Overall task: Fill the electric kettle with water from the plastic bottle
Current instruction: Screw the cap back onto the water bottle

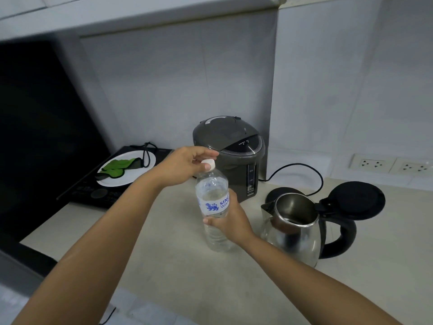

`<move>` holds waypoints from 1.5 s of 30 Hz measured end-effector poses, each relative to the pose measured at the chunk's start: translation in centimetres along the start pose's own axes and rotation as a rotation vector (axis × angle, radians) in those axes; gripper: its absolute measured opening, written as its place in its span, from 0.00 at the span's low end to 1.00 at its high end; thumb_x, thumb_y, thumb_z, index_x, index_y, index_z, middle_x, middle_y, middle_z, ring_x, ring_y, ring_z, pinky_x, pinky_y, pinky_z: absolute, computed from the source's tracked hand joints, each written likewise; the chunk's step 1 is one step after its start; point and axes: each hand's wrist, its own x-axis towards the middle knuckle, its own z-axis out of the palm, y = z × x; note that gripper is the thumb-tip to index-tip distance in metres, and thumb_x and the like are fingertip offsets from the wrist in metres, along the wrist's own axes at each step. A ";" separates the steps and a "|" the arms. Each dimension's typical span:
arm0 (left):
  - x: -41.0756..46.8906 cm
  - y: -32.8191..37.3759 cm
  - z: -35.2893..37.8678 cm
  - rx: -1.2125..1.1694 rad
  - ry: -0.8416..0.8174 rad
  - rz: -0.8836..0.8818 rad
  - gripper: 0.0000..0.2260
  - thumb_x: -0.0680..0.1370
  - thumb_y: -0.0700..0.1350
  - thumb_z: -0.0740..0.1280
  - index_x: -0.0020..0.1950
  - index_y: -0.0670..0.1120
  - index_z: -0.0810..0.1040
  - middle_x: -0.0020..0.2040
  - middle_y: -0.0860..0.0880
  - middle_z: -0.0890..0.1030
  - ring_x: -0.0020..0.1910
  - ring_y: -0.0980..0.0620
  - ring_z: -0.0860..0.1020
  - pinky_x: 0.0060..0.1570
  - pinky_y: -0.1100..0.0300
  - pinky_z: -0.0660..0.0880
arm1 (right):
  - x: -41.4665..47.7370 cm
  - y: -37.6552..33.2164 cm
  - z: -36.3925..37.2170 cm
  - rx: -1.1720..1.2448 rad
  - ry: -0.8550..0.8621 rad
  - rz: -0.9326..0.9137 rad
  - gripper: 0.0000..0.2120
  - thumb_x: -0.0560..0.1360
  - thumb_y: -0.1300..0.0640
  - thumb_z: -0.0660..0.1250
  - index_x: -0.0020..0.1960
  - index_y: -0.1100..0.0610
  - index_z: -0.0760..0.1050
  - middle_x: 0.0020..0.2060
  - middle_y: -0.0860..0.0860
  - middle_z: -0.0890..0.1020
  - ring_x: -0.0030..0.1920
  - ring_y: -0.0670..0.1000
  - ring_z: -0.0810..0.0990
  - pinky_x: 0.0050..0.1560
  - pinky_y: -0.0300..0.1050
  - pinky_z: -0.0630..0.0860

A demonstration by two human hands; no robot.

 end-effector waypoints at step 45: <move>-0.8 -1.3 3.0 -0.099 0.320 -0.024 0.17 0.78 0.44 0.70 0.66 0.46 0.78 0.49 0.58 0.80 0.46 0.67 0.77 0.46 0.80 0.71 | 1.0 -0.1 0.0 0.009 -0.053 0.032 0.46 0.63 0.51 0.80 0.73 0.38 0.59 0.63 0.38 0.77 0.64 0.43 0.76 0.65 0.50 0.74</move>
